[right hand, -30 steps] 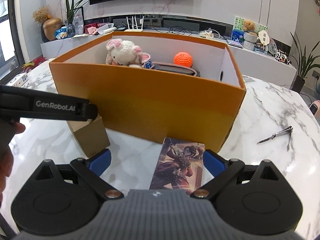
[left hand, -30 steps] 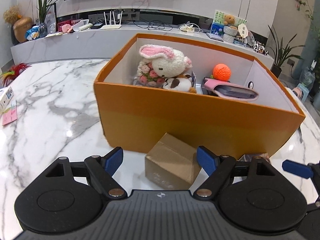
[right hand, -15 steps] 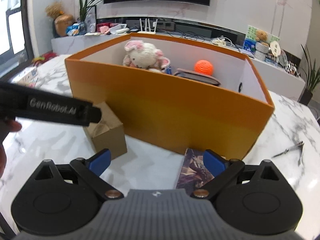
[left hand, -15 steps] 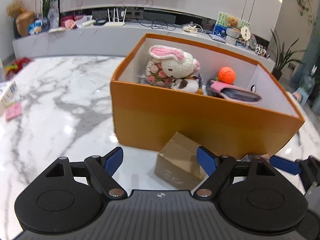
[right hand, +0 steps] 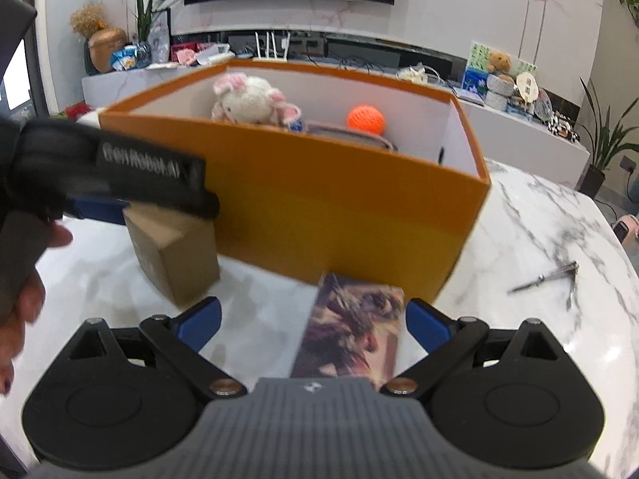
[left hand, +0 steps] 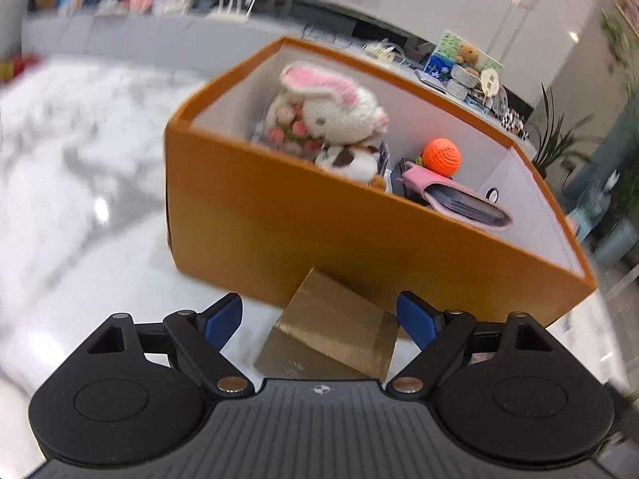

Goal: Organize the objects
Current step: 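Grasp the small brown cardboard box with left gripper while right gripper grasps the illustrated card deck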

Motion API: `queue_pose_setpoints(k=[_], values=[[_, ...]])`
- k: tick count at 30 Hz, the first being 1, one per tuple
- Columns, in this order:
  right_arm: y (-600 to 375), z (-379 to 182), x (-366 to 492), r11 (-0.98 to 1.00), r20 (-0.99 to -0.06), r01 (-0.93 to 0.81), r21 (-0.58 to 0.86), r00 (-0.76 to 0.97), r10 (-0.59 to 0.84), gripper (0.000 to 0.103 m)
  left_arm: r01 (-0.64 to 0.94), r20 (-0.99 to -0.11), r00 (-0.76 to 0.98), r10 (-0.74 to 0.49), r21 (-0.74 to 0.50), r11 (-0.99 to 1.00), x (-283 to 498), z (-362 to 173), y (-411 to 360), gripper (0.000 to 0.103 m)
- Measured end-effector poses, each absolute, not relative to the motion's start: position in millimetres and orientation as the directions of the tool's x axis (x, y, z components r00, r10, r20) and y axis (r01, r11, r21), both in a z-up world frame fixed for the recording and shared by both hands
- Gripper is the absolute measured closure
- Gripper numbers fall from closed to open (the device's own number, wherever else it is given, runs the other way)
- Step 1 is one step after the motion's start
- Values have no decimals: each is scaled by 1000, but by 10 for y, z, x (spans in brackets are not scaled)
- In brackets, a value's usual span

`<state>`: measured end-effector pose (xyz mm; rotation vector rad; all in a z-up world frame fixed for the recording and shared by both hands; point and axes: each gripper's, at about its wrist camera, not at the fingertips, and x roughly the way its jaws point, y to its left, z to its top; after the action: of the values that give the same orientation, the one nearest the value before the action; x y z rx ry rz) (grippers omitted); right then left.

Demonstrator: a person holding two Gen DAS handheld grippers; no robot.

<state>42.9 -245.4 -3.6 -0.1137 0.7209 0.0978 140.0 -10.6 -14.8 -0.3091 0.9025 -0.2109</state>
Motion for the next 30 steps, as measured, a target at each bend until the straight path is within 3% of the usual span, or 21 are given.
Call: queue_pose_setpoints(k=[3,13,18,23,30], values=[[-2494,-62,419,990,-669,-128,-65,741,51,4,35,-752,556,-354,-404,914,1421,-187,-61,3],[-2485,-89,427,989,-680,-142,-40,729,77,4,222,-778,541,-320,-235,946,1334,-236,-216,3],[-2477,-222,374,993,-673,-112,-44,738,54,4,348,-711,621,-328,-125,929,1255,-270,-239,3],[-2385,-325,375,991,-643,-90,-101,766,4,4,370,-701,609,-371,-162,915,1283,-329,-195,3],[-2458,-414,460,997,-662,-33,-71,750,-22,5,392,-714,612,-339,-97,915,1234,-452,-296,3]])
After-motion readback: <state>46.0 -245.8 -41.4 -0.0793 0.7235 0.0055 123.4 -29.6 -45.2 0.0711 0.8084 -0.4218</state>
